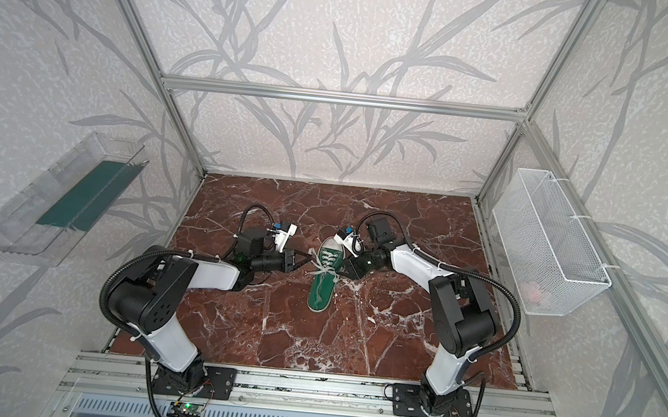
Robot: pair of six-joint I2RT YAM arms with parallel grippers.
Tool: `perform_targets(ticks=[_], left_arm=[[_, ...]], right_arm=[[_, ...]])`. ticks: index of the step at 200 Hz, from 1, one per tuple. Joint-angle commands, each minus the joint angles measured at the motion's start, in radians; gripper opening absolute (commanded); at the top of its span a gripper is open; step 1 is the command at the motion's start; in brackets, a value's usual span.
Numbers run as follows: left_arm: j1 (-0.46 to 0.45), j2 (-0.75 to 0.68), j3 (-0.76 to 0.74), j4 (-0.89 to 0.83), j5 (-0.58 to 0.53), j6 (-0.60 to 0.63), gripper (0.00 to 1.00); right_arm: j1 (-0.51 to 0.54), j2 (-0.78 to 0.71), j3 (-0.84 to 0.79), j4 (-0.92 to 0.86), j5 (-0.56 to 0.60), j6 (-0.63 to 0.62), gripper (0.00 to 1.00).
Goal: Tie the shoes
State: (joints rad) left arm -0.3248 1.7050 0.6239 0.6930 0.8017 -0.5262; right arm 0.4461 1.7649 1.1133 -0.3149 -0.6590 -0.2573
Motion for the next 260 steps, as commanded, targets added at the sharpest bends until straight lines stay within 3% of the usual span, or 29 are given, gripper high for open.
perform_targets(ticks=[1, 169, 220, 260], left_arm=[[0.007, 0.016, 0.013, 0.018, -0.001, -0.002, 0.1], [0.006, 0.012, 0.012, 0.015, 0.004, -0.007, 0.09], [0.006, 0.011, 0.011, 0.012, 0.002, -0.005, 0.09], [0.006, 0.012, 0.01, 0.013, 0.005, -0.006, 0.09]], right_arm=[[0.004, 0.014, 0.024, 0.019, -0.048, 0.014, 0.37], [0.007, 0.166, 0.144, -0.001, -0.19, 0.045, 0.33], [0.007, 0.166, 0.151, -0.018, -0.209, 0.042, 0.2], [0.006, 0.167, 0.14, -0.012, -0.208, 0.047, 0.33]])
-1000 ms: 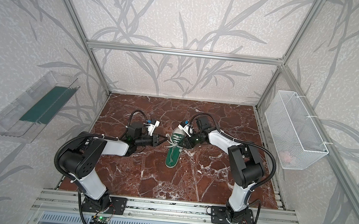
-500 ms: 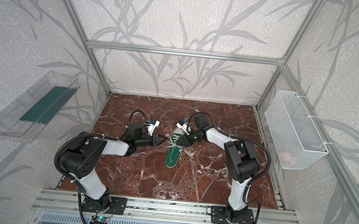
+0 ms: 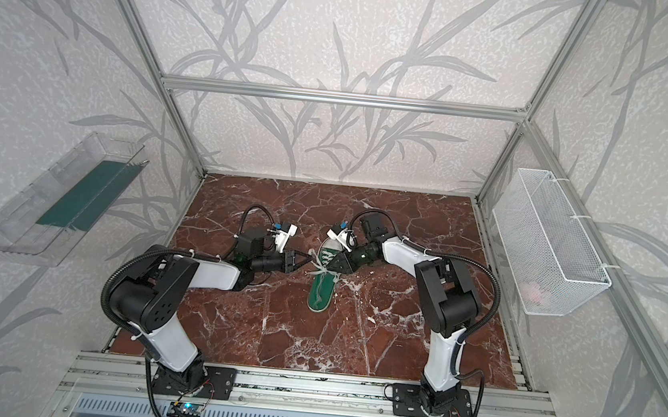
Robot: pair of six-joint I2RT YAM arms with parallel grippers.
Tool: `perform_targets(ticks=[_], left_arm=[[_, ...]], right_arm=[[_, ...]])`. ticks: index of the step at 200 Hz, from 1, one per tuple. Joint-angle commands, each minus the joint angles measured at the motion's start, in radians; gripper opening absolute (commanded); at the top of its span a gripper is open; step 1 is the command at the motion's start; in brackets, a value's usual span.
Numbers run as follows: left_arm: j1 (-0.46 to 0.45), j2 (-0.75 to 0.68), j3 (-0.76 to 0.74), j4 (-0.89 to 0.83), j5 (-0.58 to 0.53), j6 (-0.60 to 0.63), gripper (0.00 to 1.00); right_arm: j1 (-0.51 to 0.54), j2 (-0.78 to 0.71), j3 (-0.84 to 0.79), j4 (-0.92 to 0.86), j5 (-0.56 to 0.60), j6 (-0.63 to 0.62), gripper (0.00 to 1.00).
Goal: Tie the shoes
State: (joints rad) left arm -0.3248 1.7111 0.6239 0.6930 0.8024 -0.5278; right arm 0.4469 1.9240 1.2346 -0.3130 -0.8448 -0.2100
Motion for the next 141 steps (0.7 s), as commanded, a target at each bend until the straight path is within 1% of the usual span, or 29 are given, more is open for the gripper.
perform_targets(ticks=[1, 17, 38, 61, 85, 116, 141], left_arm=[[0.006, 0.005, 0.01, 0.013, 0.004, -0.004, 0.09], [0.006, 0.008, 0.01, 0.013, 0.004, -0.005, 0.09], [0.006, 0.006, 0.01, 0.017, 0.005, -0.005, 0.09], [0.006, 0.006, 0.007, 0.015, 0.005, -0.004, 0.09], [0.006, 0.007, 0.007, 0.016, 0.003, -0.004, 0.09], [0.006, 0.006, 0.007, 0.017, 0.004, -0.004, 0.09], [0.006, 0.008, 0.007, 0.019, 0.003, -0.006, 0.09]], right_arm=[[0.004, 0.009, 0.019, -0.014, -0.023, 0.0, 0.33], [0.006, 0.018, 0.023, -0.019, -0.031, 0.002, 0.33], [0.006, 0.026, 0.027, -0.021, -0.044, 0.006, 0.31], [0.006, 0.029, 0.031, -0.026, -0.051, 0.005, 0.27], [0.005, 0.022, 0.03, -0.024, -0.05, 0.006, 0.19], [0.005, 0.004, 0.025, -0.013, -0.053, 0.011, 0.16], [0.006, 0.001, 0.027, -0.019, -0.054, 0.007, 0.1]])
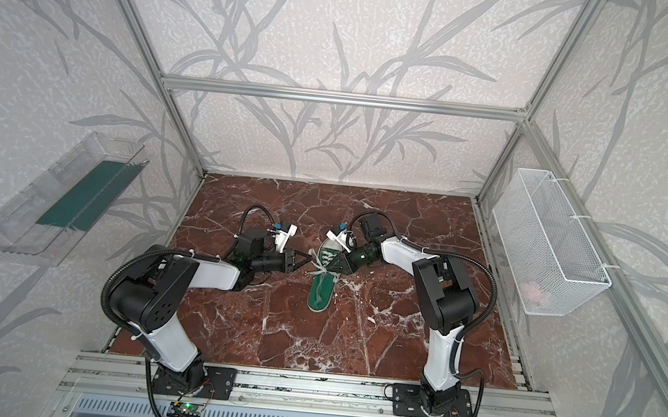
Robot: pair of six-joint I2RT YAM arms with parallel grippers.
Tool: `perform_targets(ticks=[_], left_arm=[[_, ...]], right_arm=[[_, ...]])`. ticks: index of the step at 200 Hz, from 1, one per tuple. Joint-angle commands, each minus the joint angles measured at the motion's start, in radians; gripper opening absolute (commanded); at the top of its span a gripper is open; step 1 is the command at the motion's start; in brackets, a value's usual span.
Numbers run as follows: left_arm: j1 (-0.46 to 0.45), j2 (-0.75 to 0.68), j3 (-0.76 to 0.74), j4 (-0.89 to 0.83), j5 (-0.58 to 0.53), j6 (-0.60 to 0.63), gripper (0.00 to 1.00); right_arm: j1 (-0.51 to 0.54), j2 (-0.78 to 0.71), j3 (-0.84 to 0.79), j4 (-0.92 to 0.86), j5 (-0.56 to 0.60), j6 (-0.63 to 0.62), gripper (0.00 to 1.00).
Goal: Tie the shoes
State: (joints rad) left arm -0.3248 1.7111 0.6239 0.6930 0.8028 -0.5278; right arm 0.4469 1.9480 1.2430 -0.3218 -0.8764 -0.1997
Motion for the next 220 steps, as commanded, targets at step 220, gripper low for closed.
perform_targets(ticks=[220], left_arm=[[0.006, 0.008, 0.007, 0.021, 0.002, -0.007, 0.08]], right_arm=[[-0.003, -0.057, 0.008, -0.015, -0.039, 0.009, 0.03]])
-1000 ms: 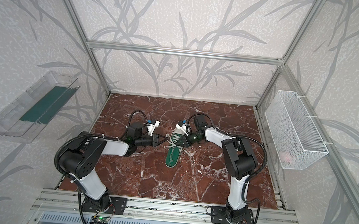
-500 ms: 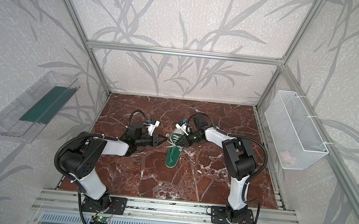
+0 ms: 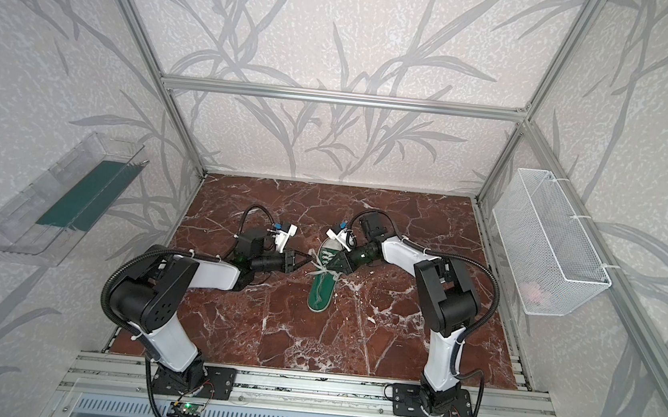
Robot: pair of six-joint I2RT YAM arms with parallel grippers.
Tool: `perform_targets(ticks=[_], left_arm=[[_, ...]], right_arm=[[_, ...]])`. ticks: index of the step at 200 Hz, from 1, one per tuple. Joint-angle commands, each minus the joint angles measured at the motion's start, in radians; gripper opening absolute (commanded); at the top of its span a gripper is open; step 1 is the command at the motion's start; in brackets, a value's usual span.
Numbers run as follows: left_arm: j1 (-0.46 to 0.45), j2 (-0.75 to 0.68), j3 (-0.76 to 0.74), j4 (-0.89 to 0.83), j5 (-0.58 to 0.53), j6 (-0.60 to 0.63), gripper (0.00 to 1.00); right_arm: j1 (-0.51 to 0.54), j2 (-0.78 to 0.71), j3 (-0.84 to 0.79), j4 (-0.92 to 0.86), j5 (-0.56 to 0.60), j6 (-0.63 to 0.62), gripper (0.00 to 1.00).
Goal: Tie the shoes
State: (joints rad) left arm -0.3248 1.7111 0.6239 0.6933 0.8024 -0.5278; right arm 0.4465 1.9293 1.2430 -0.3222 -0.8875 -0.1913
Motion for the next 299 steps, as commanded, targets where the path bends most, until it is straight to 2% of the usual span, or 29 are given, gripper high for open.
perform_targets(ticks=[1, 6, 53, 182, 299], left_arm=[[0.006, 0.008, 0.007, 0.022, 0.002, -0.007, 0.08], [0.006, 0.009, 0.008, 0.021, 0.003, -0.005, 0.08], [0.013, 0.005, 0.0, 0.0, -0.018, 0.01, 0.0], [0.045, 0.016, -0.046, -0.068, -0.097, 0.055, 0.0], [0.087, 0.045, -0.074, -0.011, -0.097, 0.045, 0.0]], right_arm=[[-0.003, -0.038, 0.008, -0.016, -0.027, 0.0, 0.02], [-0.002, -0.038, 0.006, -0.017, -0.027, 0.001, 0.0], [-0.015, -0.059, -0.02, -0.01, -0.013, 0.012, 0.0], [-0.035, -0.095, -0.12, 0.024, 0.055, 0.045, 0.0], [-0.062, -0.122, -0.172, 0.064, 0.075, 0.081, 0.0]])
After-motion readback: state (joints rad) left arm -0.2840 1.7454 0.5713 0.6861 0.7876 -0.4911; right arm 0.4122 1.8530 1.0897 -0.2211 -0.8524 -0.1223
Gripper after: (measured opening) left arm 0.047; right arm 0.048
